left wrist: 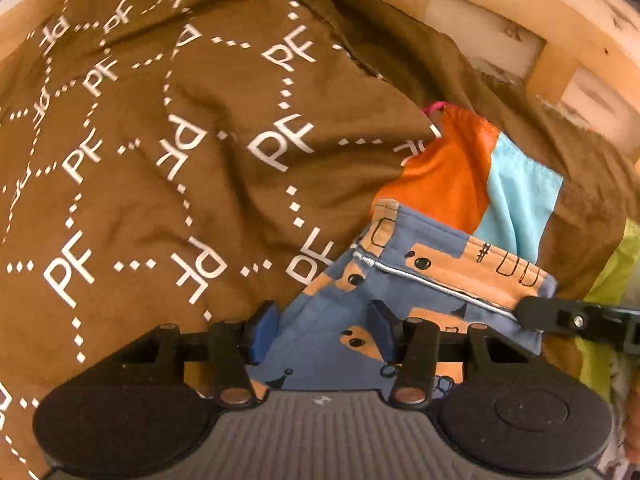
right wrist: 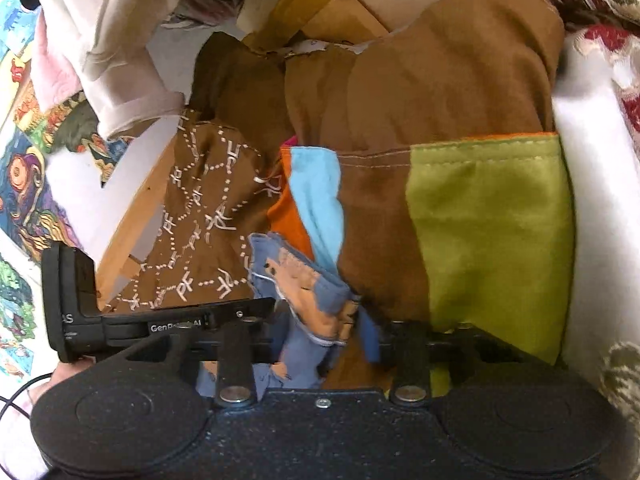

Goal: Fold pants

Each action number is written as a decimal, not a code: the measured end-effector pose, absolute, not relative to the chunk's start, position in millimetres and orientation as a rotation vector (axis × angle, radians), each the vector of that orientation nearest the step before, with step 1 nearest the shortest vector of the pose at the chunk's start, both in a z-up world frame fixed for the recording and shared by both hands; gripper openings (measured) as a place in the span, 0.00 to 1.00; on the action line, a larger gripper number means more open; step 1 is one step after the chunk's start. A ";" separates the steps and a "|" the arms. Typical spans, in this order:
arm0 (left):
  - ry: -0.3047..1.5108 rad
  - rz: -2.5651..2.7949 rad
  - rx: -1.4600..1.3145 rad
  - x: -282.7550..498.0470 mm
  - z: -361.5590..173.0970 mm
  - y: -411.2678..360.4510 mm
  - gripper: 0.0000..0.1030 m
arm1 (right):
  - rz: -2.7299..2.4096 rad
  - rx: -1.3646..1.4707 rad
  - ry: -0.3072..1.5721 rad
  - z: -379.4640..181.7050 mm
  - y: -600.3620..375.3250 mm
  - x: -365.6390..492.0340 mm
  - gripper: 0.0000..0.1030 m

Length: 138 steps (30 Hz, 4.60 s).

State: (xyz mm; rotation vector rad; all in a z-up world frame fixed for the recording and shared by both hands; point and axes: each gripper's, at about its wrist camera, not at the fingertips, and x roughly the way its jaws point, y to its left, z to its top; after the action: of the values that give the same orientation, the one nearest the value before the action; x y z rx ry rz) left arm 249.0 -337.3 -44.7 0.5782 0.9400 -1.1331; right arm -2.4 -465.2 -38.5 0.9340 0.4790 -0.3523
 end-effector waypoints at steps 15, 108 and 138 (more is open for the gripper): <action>0.808 -1.304 0.575 239.1 -14.4 -362.1 0.54 | -0.292 -0.121 0.599 -14.9 -342.8 25.8 0.10; 1.021 -0.677 0.592 286.8 -5.3 -78.7 0.08 | 0.220 -0.121 0.578 -23.9 -267.5 73.4 0.96; 0.678 -0.361 0.562 227.9 -16.4 -110.8 0.93 | -0.216 0.365 0.465 34.3 -419.8 43.4 0.99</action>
State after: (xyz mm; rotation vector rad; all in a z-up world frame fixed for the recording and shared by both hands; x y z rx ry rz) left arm 228.0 -110.8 -16.4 0.5625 0.6782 -0.3609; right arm 43.4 -419.8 34.3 0.3647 0.4649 -0.2161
